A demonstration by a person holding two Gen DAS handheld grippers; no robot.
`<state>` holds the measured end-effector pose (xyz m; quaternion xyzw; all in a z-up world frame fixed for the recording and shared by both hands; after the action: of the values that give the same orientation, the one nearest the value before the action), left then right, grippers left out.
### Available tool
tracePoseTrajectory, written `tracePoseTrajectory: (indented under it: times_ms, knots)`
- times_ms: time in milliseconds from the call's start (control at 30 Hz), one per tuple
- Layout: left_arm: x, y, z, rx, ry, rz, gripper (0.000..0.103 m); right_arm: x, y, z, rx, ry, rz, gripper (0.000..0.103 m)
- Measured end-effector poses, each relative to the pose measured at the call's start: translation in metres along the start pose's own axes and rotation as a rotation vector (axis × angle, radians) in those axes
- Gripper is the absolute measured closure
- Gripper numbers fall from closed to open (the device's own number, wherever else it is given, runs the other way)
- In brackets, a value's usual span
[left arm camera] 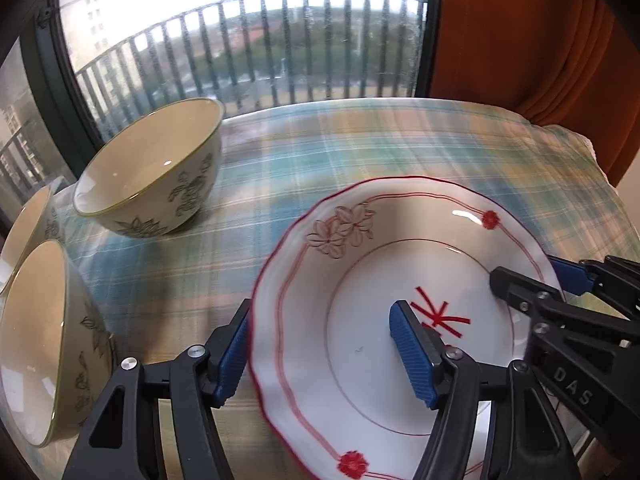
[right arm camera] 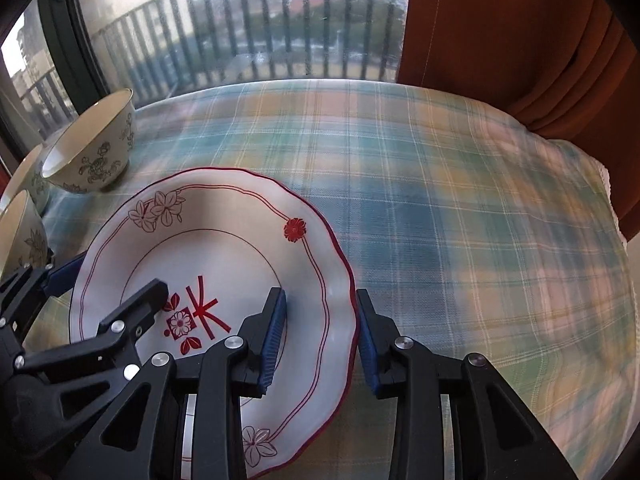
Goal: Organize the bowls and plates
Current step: 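Grasp the rim of the red-trimmed white dish with the right gripper, then lift the red-trimmed dish with the right gripper over the plate stack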
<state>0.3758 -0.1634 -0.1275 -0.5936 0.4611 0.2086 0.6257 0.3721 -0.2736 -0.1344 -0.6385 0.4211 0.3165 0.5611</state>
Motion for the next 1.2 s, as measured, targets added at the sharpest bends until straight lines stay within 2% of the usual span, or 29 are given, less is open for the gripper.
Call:
tracePoseTrajectory:
  times_ms: [267,500,900,1200]
  knots:
    - [-0.006,0.002,0.000,-0.023,-0.020,0.018,0.037,-0.002,0.002,0.000,0.022,0.025,0.031,0.061]
    - [-0.020,0.004,-0.007,-0.006,-0.023,-0.002,0.038,-0.017,0.007,-0.003,0.044,0.017,0.034,0.061]
    - [-0.073,0.001,-0.030,0.017,-0.007,-0.095,0.038,-0.081,0.011,-0.016,0.073,0.048,-0.056,0.061]
    - [-0.098,0.020,-0.053,0.067,0.019,-0.126,0.038,-0.120,0.045,-0.034,0.090,0.078,-0.107,0.061]
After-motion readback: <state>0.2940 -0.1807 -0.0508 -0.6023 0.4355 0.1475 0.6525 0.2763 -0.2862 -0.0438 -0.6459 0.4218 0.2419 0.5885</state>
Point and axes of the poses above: each gripper's, at about its wrist camera, not at the fingertips, and x roughly the way its jaws point, z to its left, y to its underside, the point moved 6 cm from there along x, roughly the way its jaws point, and after that the axes turned 11 degrees about y, right-handed, at the moved point
